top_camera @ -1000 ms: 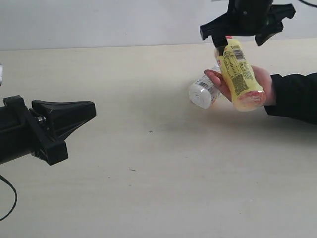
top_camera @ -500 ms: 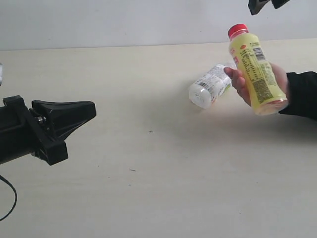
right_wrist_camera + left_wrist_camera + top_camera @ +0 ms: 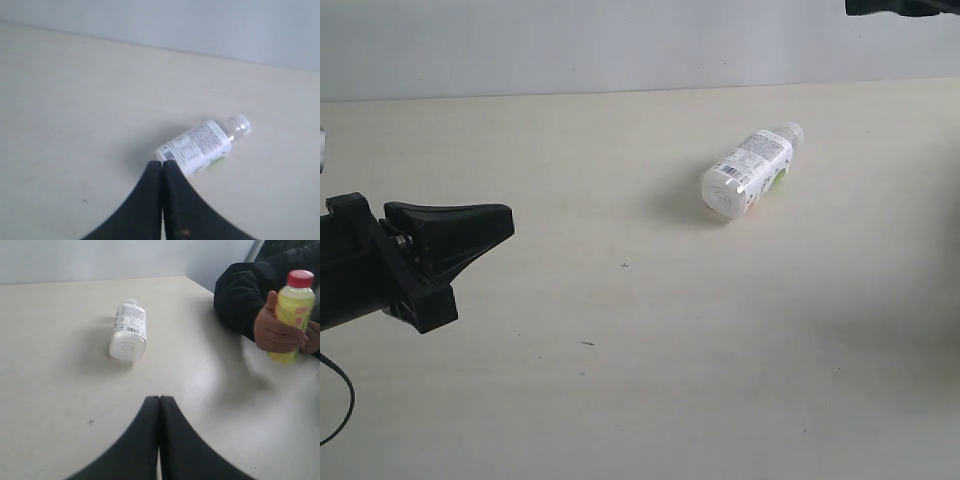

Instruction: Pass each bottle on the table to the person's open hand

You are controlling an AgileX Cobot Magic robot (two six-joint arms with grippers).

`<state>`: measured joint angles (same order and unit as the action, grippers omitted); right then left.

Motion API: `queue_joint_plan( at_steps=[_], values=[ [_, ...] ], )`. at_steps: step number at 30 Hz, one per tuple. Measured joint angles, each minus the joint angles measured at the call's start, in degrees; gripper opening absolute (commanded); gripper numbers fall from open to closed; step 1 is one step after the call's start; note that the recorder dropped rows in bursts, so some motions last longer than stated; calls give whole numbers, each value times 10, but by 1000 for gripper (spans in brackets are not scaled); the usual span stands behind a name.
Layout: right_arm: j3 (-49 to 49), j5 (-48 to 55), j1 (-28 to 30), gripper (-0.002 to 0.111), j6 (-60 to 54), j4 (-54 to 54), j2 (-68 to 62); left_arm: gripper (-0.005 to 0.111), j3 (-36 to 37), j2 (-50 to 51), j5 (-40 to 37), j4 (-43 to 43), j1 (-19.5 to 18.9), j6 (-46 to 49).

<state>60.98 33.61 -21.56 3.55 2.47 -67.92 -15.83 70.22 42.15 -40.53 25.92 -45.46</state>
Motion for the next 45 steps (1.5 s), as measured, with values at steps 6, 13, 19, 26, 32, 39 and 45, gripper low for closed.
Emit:
queue_joint_plan(
  at_steps=[6, 13, 19, 26, 32, 39, 45],
  values=[
    [-184, -178, 0, 0, -70, 88, 107, 0, 0, 0, 0, 0, 0, 0],
    [-390, -376, 0, 0, -110, 117, 237, 0, 0, 0, 0, 0, 0, 0],
    [-490, -428, 0, 0, -119, 92, 331, 0, 0, 0, 0, 0, 0, 0],
    [-520, -420, 0, 0, -112, 86, 380, 0, 0, 0, 0, 0, 0, 0],
    [-520, -419, 0, 0, -109, 95, 381, 0, 0, 0, 0, 0, 0, 0],
    [-520, -419, 0, 0, -107, 97, 381, 0, 0, 0, 0, 0, 0, 0],
    [-520, -419, 0, 0, -107, 97, 381, 0, 0, 0, 0, 0, 0, 0]
  ],
)
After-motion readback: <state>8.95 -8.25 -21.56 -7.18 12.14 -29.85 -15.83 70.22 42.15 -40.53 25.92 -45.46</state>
